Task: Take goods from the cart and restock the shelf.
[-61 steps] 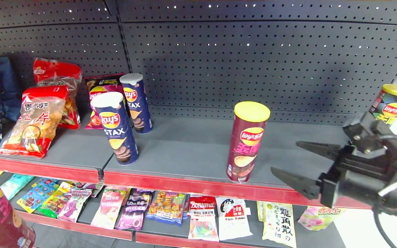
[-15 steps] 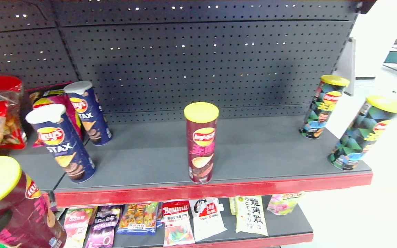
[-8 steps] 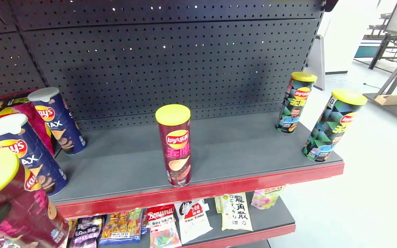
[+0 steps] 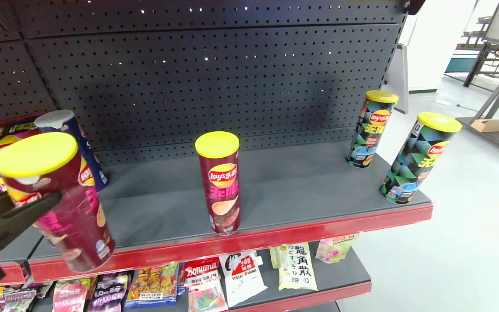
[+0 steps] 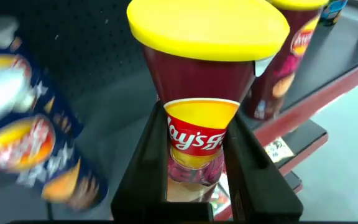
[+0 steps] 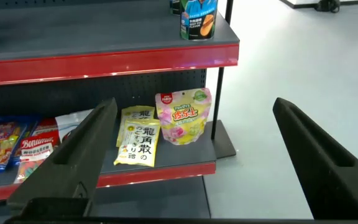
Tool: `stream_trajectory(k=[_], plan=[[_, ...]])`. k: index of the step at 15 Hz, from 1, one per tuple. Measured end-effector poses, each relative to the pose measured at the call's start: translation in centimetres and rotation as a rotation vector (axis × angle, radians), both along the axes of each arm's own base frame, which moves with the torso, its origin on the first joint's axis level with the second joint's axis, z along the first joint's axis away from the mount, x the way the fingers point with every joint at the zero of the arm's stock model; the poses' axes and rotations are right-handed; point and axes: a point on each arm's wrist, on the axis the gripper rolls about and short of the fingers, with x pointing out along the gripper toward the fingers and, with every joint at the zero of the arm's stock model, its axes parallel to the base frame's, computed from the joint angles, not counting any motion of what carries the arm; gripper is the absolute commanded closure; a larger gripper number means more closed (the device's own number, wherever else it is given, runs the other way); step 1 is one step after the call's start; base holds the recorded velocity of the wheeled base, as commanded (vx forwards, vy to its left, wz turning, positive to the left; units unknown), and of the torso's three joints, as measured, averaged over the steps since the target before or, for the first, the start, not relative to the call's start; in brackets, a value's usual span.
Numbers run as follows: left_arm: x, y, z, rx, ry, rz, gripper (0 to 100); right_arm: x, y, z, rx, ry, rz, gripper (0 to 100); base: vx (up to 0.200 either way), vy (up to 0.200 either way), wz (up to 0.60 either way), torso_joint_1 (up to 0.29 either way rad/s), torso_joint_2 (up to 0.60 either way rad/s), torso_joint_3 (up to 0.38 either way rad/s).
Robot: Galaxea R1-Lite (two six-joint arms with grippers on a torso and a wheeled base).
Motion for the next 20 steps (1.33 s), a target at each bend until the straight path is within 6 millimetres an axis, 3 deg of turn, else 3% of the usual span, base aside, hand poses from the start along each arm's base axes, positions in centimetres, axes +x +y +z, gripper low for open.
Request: stream_trajectory(k=[6, 11, 16, 20], plan=[[10.0, -1.5, 1.6, -0.005, -0.019, -0.076, 100, 0.0, 0.0, 0.0, 0.0, 0.0, 0.0, 0, 0.0, 0.0, 0.0, 0.0, 0.0, 0.0], [17.0, -3.5, 1.0, -0.035, -0.033, -0.126, 100, 0.0, 0.0, 0.0, 0.0, 0.0, 0.0, 0, 0.0, 0.0, 0.0, 0.0, 0.0, 0.0], [21.5, -6.1, 0.4, -0.082, -0.012, -0.18, 100, 0.0, 0.0, 0.0, 0.0, 0.0, 0.0, 0, 0.0, 0.0, 0.0, 0.0, 0.0, 0.0], [23.6, -8.1, -0.2, -0.085, -0.007, -0.222, 100, 0.0, 0.0, 0.0, 0.0, 0.0, 0.0, 0, 0.0, 0.0, 0.0, 0.0, 0.0, 0.0]])
